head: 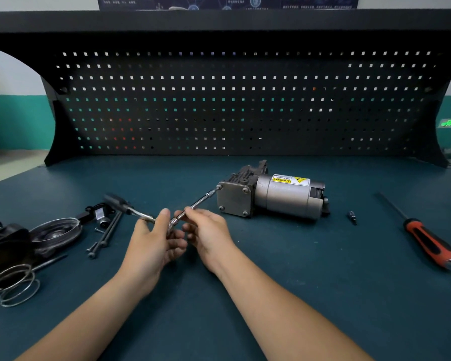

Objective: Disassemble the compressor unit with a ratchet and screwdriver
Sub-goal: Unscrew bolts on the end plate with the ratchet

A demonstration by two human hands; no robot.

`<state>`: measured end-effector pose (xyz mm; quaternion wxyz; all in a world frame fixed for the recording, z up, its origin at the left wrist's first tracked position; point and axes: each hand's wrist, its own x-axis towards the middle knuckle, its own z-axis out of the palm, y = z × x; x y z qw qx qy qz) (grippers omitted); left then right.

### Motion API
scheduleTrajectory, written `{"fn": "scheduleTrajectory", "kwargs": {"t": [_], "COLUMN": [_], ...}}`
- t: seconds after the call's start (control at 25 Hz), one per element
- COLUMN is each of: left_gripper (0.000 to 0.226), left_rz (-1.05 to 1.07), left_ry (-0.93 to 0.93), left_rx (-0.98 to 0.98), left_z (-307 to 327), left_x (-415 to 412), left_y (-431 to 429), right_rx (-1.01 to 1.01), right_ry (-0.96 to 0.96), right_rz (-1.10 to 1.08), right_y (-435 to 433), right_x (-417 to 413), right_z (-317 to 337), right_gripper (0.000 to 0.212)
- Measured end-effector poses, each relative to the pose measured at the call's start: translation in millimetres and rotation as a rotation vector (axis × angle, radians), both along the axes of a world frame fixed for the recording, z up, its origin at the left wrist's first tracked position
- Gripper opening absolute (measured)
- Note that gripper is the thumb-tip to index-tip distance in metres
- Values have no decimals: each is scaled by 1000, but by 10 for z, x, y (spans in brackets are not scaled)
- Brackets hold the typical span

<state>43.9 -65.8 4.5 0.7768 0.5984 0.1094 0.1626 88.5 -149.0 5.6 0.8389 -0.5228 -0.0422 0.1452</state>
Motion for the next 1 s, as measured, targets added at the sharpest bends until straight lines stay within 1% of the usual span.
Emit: {"fn": "scheduleTrajectory", "kwargs": {"t": [0.04, 0.08, 0.12, 0.16, 0.2, 0.24, 0.28, 0.32, 0.36, 0.44, 0.52, 0.56, 0.6, 0.64, 0.68, 0.72, 0.8, 0.84, 0.88, 0.92, 0.96, 1.0], "left_gripper": [16, 29, 39, 43, 44, 44, 43, 40, 33, 15, 26, 31, 32, 29, 24, 20, 22, 25, 28, 28, 28, 30], "left_rz": [3, 7, 16, 51, 89, 122, 146, 156, 143, 96, 19, -13, -19, -11, 16, 45, 114, 146, 171, 185, 174, 132], "left_ry": [-25, -73, -160, -257, -331, -361, -367, -364, -329, -162, 18, 73, 94, 89, 60, 4, -120, -166, -181, -154, -120, -78], "left_rx": [141, 365, 652, 959, 1200, 1329, 1351, 1294, 1158, 787, 388, 274, 250, 313, 467, 706, 1309, 1518, 1600, 1591, 1482, 1275], "left_z": [-20, -48, -64, -69, -72, -66, -57, -51, -59, -61, -65, -73, -75, -74, -80, -77, -73, -73, -71, -52, -30, -22], "left_x": [-13, -37, -65, -84, -95, -101, -104, -103, -107, -85, -50, -45, -56, -81, -101, -127, -172, -182, -187, -187, -174, -160], "left_y": [33, 83, 146, 199, 226, 220, 195, 154, 102, -5, -41, -45, -45, -40, -13, 32, 136, 176, 193, 182, 158, 119], "right_rx": [-6, -5, 8, 27, 48, 66, 79, 87, 97, 142, 158, 142, 123, 107, 103, 112, 167, 203, 222, 214, 186, 157], "right_ry": [-5, -8, -8, -5, 0, 6, 12, 17, 23, 46, 58, 59, 57, 54, 52, 52, 57, 61, 61, 59, 54, 50], "right_rz": [2, 4, 5, 2, 0, 4, 18, 43, 69, 100, 108, 105, 99, 91, 83, 75, 63, 65, 69, 74, 86, 106], "right_y": [4, 5, 1, -5, -17, -34, -55, -74, -88, -108, -122, -125, -123, -118, -105, -98, -82, -79, -80, -93, -109, -123], "right_x": [-4, -7, -10, -10, -8, -9, -11, -18, -26, -25, -13, -7, 0, 6, 16, 20, 25, 26, 26, 24, 19, 9], "right_z": [-6, -5, -1, 4, 10, 12, 10, 7, 3, -6, -15, -19, -25, -29, -27, -28, -18, -19, -24, -30, -30, -30], "right_gripper": [21, 21, 21, 21, 20, 18, 16, 14, 13, 12, 13, 14, 15, 16, 16, 17, 16, 16, 15, 14, 13, 12]}}
